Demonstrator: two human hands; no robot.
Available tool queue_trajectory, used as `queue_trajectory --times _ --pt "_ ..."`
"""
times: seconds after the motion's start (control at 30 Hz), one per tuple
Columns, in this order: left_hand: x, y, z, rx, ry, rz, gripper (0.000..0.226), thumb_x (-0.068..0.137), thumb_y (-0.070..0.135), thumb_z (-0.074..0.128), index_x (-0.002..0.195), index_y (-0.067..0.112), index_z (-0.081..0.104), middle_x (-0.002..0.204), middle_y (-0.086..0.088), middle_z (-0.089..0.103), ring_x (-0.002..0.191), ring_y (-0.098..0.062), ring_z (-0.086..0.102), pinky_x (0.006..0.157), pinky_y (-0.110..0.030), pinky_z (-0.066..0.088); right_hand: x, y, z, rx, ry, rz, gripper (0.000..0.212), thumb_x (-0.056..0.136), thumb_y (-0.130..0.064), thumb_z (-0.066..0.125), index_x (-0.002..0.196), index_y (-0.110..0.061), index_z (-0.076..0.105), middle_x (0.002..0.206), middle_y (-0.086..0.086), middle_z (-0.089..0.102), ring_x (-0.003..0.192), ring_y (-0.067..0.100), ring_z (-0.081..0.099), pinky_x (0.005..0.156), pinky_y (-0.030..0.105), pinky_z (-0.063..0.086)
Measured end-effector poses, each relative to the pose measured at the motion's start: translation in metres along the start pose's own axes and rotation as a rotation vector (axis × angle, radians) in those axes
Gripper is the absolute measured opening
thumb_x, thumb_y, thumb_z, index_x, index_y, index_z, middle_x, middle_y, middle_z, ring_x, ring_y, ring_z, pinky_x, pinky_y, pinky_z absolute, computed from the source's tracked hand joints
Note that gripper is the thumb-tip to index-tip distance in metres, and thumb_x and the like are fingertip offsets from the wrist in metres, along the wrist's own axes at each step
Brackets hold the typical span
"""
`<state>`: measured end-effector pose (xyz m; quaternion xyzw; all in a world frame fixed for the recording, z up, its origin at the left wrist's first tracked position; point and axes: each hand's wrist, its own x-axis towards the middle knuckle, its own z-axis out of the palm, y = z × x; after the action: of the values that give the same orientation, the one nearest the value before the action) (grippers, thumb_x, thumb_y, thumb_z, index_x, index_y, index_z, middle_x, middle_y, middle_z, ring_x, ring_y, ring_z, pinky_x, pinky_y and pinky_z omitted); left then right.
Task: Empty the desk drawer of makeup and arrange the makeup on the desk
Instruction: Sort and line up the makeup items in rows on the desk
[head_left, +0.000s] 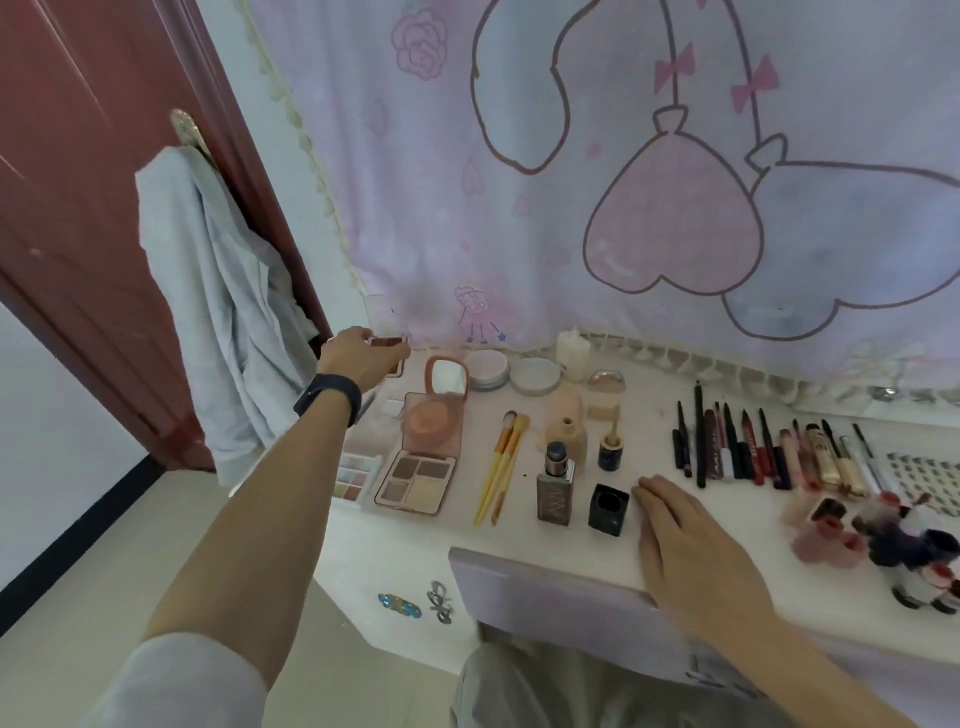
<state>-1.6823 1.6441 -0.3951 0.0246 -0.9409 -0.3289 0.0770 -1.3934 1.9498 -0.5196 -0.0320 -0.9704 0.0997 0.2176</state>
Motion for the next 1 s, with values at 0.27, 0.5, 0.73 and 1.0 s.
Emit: queue_trajectory --times 0.27,0.5,0.73,1.0 --pt "0.052 0.016 0.040 0.136 -0.114 0.018 0.064 0.078 0.056 0.069 0.123 0.010 0.061 0.122 -0.015 0.061 0.103 -0.034 0.060 0.081 -0.036 0.051 -0.001 -0.003 -0.007 -0.001 -0.026 0.023 0.051 0.096 -0.029 0.037 0.127 -0.004 0.069 0.131 0.007 0.067 0.122 0.021 0.064 0.108 0.025 0.038" --pt "0.076 0.013 0.057 0.219 -0.170 -0.034 0.048 0.073 0.052 0.069 0.097 0.010 0.063 0.108 -0.017 0.063 0.088 -0.033 0.062 0.078 -0.039 0.057 0.002 -0.004 -0.007 0.045 -0.025 0.046 0.050 0.096 -0.030 0.040 0.128 -0.004 0.069 0.134 0.007 0.065 0.121 0.020 0.063 0.104 0.033 0.048" --pt "0.079 0.013 0.063 0.281 -0.228 -0.044 0.046 0.066 0.051 0.070 0.089 0.012 0.063 0.102 -0.014 0.063 0.083 -0.033 0.065 0.080 -0.042 0.059 0.001 -0.005 -0.007 0.082 -0.009 0.063 0.048 0.096 -0.029 0.041 0.127 -0.006 0.069 0.134 0.005 0.065 0.122 0.018 0.063 0.104 0.027 0.047" --pt "0.078 0.013 0.070 0.343 -0.197 0.005 0.047 0.076 0.055 0.076 0.073 0.012 0.056 0.090 -0.015 0.063 0.081 -0.035 0.063 0.075 -0.039 0.058 0.003 -0.004 -0.007 0.091 -0.017 0.068 0.048 0.096 -0.029 0.041 0.128 -0.006 0.069 0.135 0.005 0.064 0.123 0.019 0.062 0.106 0.025 0.044"
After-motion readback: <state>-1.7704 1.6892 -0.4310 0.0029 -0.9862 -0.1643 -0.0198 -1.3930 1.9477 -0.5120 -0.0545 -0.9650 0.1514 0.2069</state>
